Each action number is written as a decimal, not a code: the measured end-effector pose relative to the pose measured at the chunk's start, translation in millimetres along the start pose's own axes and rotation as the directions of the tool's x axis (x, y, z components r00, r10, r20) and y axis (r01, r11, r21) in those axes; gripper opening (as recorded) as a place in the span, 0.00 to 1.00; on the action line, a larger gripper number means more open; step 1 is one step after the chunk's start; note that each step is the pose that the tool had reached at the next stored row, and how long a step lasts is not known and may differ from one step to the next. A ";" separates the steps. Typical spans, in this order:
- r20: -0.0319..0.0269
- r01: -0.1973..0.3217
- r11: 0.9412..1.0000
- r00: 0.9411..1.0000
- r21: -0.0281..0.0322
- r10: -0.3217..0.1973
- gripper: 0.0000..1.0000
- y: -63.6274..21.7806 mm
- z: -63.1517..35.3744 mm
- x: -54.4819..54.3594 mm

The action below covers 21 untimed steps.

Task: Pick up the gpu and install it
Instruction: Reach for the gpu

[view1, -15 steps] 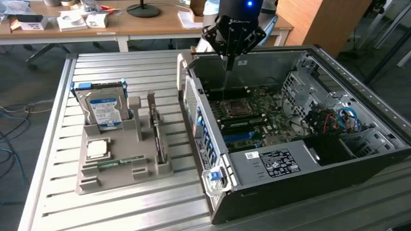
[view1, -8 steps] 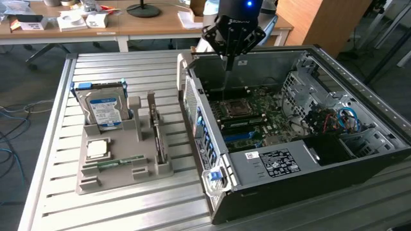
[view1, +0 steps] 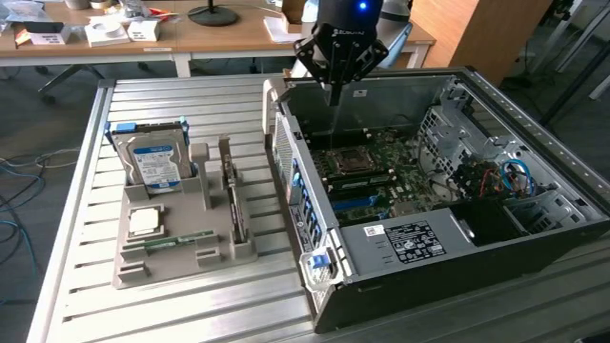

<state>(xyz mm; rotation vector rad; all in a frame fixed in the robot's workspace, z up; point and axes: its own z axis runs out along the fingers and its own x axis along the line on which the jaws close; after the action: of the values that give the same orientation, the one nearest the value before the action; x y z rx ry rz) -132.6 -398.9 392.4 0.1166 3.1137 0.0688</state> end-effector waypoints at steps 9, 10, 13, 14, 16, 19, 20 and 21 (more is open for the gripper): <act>0.000 0.000 1.000 1.000 0.000 0.000 0.15 -1.6 1.1 21.1; 0.000 0.000 1.000 1.000 0.000 0.000 0.15 -1.8 1.2 23.6; 0.000 0.000 1.000 1.000 0.000 0.000 0.15 -2.4 1.3 30.8; 0.000 0.000 1.000 1.000 0.000 0.000 0.15 -2.6 1.4 33.2; 0.000 0.000 1.000 1.000 0.000 0.000 0.15 -2.9 1.5 37.9; 0.000 -0.001 1.000 1.000 0.000 0.001 0.15 -3.4 1.6 43.7; 0.000 -0.001 1.000 1.000 0.000 0.001 0.15 -3.5 1.6 45.6; 0.000 -0.001 1.000 1.000 0.000 0.001 0.15 -3.7 1.6 47.7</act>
<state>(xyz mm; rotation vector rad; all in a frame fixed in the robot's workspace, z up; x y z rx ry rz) -180.4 -398.9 389.5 0.1183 3.1136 0.0688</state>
